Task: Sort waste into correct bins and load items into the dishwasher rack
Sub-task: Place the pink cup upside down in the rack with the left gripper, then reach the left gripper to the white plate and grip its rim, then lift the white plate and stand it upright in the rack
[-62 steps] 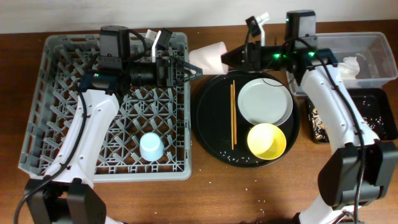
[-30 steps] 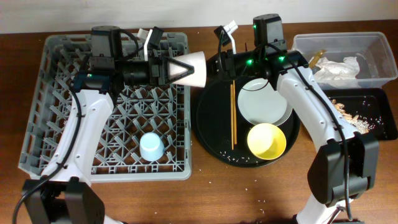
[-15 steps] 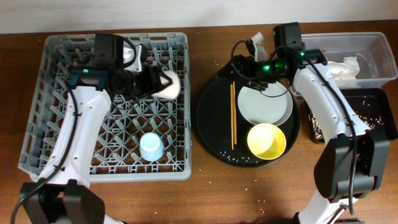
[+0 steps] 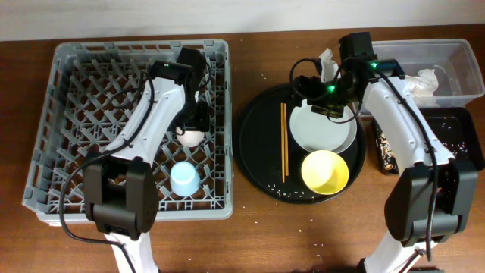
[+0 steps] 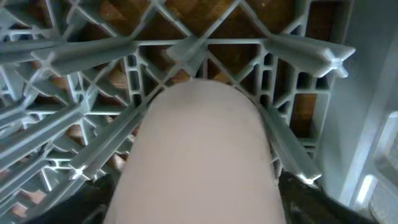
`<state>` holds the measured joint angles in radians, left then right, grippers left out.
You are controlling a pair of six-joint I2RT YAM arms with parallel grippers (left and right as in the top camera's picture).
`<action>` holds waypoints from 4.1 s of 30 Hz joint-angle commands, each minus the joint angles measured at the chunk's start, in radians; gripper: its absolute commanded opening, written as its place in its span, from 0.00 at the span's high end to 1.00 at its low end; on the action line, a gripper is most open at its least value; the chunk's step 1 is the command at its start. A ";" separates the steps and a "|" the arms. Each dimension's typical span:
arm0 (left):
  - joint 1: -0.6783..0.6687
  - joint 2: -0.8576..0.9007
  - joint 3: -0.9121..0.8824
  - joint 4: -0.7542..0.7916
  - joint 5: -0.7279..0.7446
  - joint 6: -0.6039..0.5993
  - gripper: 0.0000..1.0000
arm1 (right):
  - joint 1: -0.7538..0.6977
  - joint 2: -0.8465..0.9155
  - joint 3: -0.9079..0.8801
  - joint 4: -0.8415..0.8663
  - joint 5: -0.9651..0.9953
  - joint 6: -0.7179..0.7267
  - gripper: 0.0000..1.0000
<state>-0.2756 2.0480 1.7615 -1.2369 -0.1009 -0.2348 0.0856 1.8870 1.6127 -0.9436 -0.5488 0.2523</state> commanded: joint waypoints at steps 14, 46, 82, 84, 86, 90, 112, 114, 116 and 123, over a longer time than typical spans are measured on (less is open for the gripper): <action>-0.306 0.153 0.450 0.018 0.165 -0.144 0.11 | -0.062 -0.147 0.073 -0.184 0.483 0.074 0.09; -0.467 0.460 0.445 0.305 0.187 -0.344 0.70 | -0.062 -0.146 0.072 -0.220 0.543 0.074 0.08; -0.331 0.454 0.442 0.260 0.138 -0.220 0.59 | -0.062 -0.146 0.073 -0.198 0.557 0.074 0.01; -0.332 0.456 0.442 0.265 0.138 -0.220 0.60 | -0.062 -0.146 0.073 -0.198 0.558 0.074 0.00; -0.333 0.456 0.442 0.271 0.138 -0.220 0.68 | -0.062 -0.146 0.073 -0.198 0.558 0.074 0.00; -0.351 0.456 0.442 0.286 0.137 -0.220 0.81 | -0.062 -0.146 0.073 -0.198 0.558 0.074 0.00; -0.397 0.514 0.445 0.331 0.119 -0.220 0.73 | -0.061 -0.146 0.073 -0.213 0.558 0.074 0.02; -0.398 0.523 0.445 0.332 0.119 -0.220 0.91 | -0.061 -0.146 0.073 -0.212 0.558 0.074 0.01; -0.396 0.523 0.445 0.333 0.119 -0.220 0.99 | -0.061 -0.146 0.073 -0.212 0.558 0.074 0.02; -0.238 0.293 0.573 0.225 0.073 -0.079 1.00 | -0.061 -0.146 0.073 -0.212 0.561 0.074 0.02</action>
<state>-0.6178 2.5187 2.2654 -0.9886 0.0406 -0.4339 0.0265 1.7458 1.6718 -1.1519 -0.0036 0.3176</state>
